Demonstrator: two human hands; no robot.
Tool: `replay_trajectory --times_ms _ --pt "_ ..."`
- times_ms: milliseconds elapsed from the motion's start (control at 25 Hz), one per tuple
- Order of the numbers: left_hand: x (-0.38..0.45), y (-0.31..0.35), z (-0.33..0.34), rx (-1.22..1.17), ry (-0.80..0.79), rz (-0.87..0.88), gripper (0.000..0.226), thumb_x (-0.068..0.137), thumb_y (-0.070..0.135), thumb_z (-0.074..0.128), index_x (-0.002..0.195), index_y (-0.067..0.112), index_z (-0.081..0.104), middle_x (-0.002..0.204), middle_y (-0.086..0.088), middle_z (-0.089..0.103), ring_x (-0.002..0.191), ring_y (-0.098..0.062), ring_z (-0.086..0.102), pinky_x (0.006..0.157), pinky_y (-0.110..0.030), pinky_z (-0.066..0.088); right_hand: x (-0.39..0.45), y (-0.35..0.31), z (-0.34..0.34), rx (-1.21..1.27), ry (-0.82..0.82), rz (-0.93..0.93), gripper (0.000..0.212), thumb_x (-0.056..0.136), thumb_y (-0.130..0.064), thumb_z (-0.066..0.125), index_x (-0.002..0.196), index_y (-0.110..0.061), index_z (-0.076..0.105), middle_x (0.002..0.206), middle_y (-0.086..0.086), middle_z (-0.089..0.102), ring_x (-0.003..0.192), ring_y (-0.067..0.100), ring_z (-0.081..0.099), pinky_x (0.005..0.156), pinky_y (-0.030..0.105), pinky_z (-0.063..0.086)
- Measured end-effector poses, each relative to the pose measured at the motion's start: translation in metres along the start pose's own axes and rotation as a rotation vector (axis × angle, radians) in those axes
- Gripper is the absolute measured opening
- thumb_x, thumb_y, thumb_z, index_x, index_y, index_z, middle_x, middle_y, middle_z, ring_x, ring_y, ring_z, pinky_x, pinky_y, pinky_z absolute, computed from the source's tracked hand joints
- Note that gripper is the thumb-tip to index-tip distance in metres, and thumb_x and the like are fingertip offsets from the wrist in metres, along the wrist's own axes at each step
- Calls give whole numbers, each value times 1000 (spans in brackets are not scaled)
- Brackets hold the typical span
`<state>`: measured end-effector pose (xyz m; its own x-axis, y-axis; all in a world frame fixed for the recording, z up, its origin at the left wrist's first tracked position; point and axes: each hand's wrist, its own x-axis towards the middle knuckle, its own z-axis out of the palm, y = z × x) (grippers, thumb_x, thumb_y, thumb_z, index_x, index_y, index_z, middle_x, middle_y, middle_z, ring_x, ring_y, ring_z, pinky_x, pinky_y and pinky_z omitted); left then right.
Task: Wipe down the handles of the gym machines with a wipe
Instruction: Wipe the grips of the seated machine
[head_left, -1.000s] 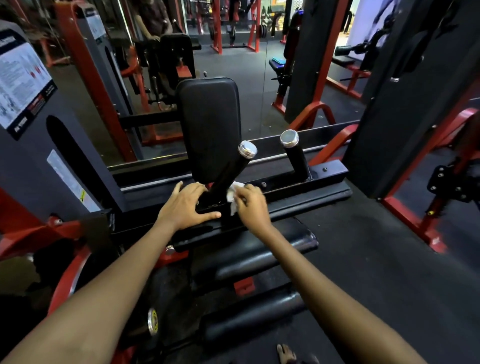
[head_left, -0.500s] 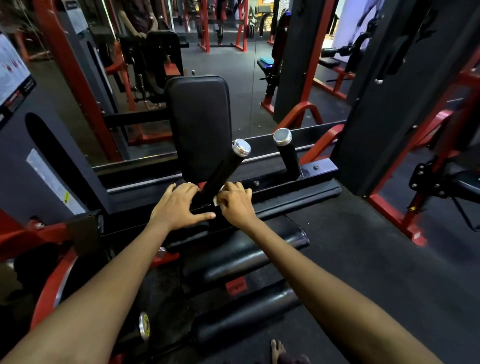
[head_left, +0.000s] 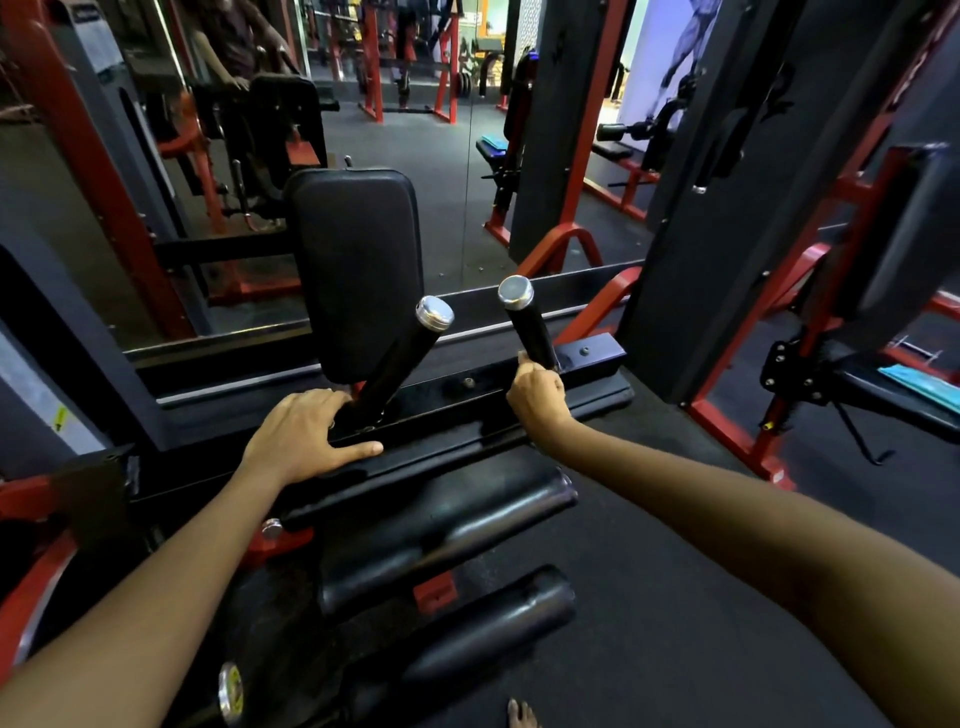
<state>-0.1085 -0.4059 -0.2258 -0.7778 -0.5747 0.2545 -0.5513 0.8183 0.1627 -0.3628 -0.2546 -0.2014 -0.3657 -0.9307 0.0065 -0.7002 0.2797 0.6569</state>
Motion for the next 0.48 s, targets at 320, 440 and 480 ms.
replay_trajectory --times_ms 320,440,480 --pt "1 -4 -1 -45 -8 -13 83 60 89 34 101 22 59 96 7 60 89 -15 57 87 -31 41 8 14 15 -148 -36 -78 67 72 19 30 133 -4 44 92 2 66 62 8 62 35 17 24" --pt "1 -3 0 -48 -4 -28 79 59 90 35 96 24 59 90 9 59 85 -14 56 82 -29 41 -16 36 22 118 84 -93 36 87 -10 55 117 10 57 102 13 63 73 22 67 49 23 42" --pt "1 -3 1 -47 1 -30 78 59 91 35 94 25 58 89 10 58 84 -13 55 81 -28 41 -21 46 25 331 142 -43 35 90 -10 51 120 8 54 108 16 61 79 29 67 53 30 41"
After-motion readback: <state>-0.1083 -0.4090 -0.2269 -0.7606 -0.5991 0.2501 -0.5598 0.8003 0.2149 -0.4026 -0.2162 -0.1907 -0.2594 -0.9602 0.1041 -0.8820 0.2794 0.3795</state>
